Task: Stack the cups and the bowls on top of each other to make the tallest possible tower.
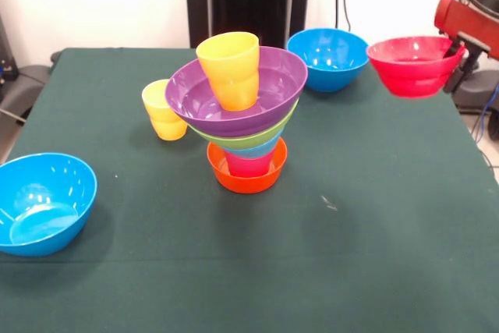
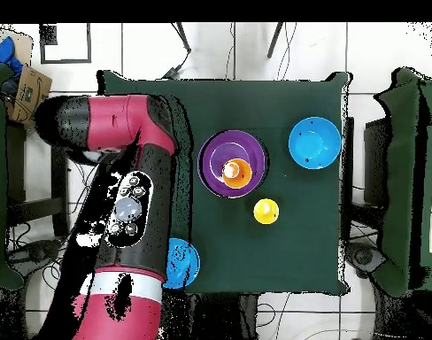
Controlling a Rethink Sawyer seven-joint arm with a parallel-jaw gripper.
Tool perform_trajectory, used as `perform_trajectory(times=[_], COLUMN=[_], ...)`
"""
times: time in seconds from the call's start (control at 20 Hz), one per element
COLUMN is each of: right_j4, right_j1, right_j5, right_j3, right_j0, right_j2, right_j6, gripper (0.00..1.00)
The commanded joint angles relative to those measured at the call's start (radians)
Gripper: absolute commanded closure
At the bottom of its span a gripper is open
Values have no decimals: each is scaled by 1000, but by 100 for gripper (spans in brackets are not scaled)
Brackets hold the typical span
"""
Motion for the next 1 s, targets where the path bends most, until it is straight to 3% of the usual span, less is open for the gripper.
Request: perform_trajectory(times=[0.05, 0.35, 0.75, 1.0], right_j4=[-41, -64, -73, -79], right_j1=[-22, -19, 43, 68], right_j5=[220, 374, 508, 549], right_j3=[-131, -261, -461, -526], right_j0=[-71, -135, -212, -246], right_j2=[93, 104, 129, 135], right_j6=[-108, -181, -247, -296], gripper=[100, 100, 100, 100])
